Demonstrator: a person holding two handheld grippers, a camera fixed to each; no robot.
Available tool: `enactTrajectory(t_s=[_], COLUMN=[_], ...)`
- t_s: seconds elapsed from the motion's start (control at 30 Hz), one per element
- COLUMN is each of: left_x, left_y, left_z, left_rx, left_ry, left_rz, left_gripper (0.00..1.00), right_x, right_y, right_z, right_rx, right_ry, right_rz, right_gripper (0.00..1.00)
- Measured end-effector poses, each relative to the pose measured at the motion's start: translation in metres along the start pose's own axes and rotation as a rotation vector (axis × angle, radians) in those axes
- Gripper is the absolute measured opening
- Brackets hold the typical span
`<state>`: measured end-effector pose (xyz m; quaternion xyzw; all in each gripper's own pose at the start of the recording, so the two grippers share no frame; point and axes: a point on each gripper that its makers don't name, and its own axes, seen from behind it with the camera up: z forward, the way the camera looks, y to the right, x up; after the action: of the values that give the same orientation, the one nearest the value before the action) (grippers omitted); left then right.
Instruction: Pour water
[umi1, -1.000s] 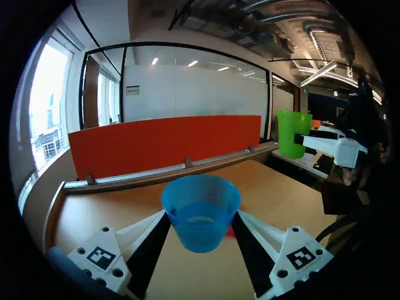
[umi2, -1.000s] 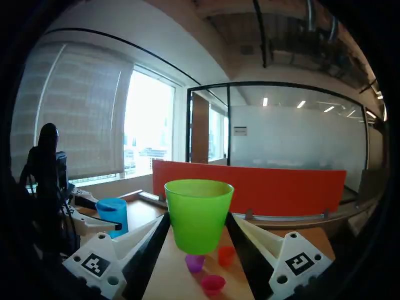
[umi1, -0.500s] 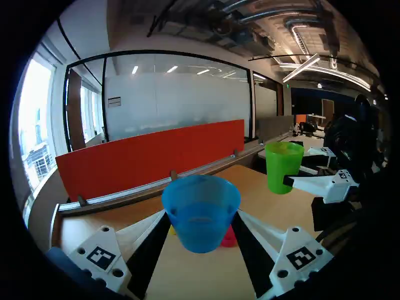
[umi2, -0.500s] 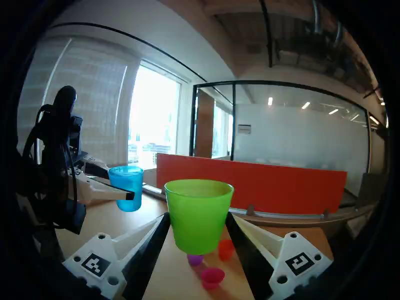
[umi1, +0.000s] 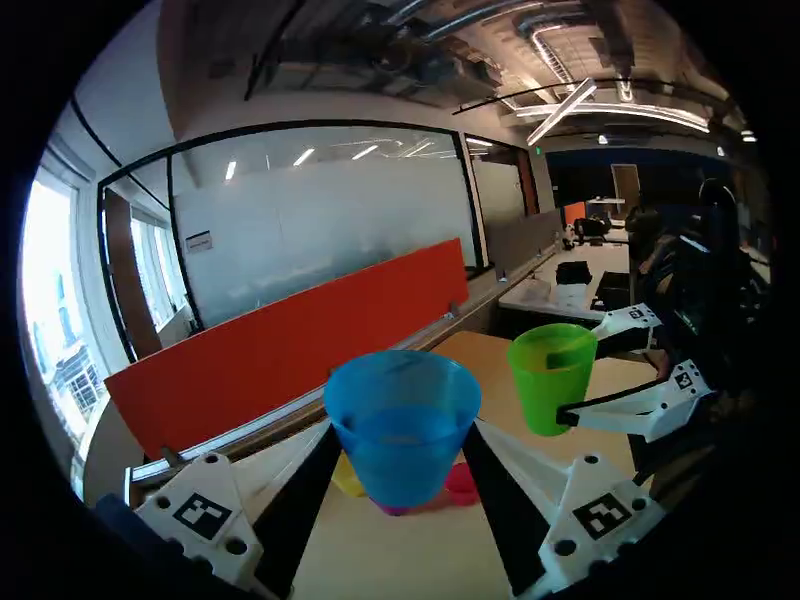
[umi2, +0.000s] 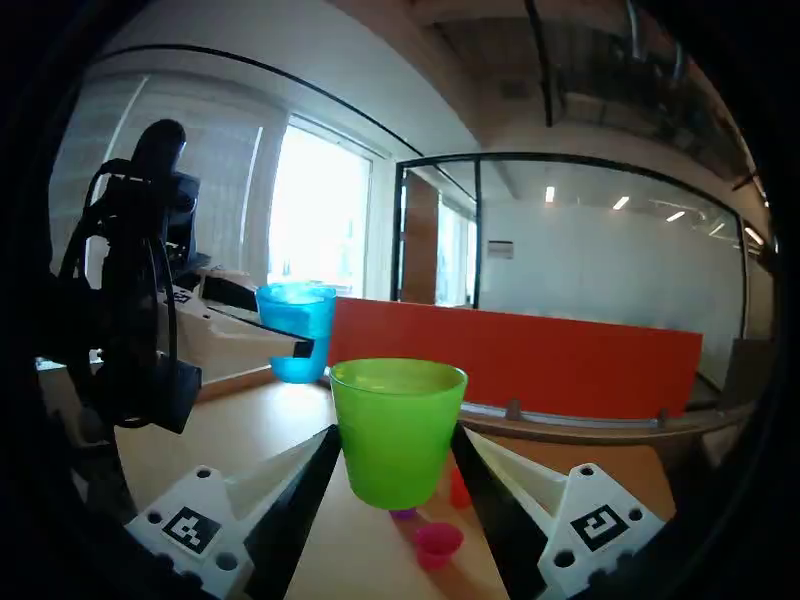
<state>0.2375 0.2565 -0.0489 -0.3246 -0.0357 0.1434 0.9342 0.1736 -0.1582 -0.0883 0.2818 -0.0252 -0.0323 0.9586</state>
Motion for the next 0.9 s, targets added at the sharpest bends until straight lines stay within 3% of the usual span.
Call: enactTrajectory(t_s=[0.3,0.6,0.9], left_x=[0.014,0.018,0.019], left_y=[0.010,0.013,0.009], left_z=[0.015,0.023,0.025], left_rx=[-0.032,-0.044,-0.041], left_ry=[0.006,0.006,0.003], left_rz=[0.069,0.120,0.236], left_gripper=[0.81,0.81,0.81], right_x=[-0.005,-0.008,-0.008], right_y=[-0.005,-0.008,-0.013], right_z=[0.003,0.006,0.008], right_rx=[0.025,0.042,0.058], right_ry=[-0.006,-0.013,-0.014], right_rz=[0.001,0.002,-0.003], right_gripper=[0.84,0.84,0.84])
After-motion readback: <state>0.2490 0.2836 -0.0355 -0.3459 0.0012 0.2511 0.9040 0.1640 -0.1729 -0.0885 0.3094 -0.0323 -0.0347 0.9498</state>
